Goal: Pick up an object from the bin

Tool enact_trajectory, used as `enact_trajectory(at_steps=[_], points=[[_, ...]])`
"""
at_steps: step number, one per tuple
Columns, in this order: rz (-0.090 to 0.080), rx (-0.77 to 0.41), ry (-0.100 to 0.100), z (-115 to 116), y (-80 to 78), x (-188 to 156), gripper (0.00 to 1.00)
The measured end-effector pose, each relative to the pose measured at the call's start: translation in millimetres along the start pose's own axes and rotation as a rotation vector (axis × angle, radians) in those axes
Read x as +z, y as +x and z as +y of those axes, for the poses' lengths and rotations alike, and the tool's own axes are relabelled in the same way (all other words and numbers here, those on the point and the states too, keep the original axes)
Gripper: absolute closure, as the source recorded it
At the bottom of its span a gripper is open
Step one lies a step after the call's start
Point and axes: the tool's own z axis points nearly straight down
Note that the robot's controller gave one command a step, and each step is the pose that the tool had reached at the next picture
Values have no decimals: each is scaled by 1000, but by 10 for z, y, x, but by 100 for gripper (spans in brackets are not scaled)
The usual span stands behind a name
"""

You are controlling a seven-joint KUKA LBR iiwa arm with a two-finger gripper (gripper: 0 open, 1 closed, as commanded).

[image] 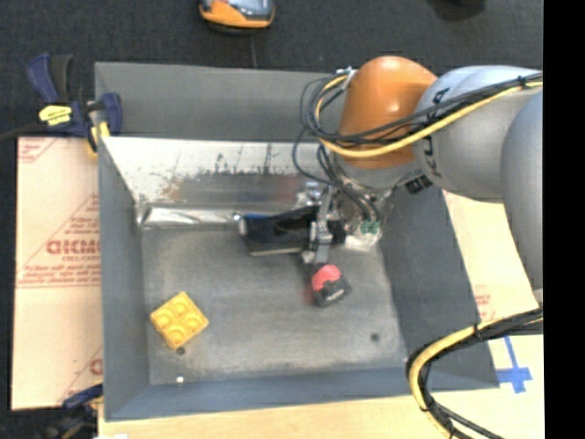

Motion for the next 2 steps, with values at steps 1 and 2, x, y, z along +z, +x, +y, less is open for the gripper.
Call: enact_trajectory(at_steps=[1, 2], points=[[10, 0, 0, -2, 23, -124, 100], [15, 0, 0, -4, 33, -413, 100]])
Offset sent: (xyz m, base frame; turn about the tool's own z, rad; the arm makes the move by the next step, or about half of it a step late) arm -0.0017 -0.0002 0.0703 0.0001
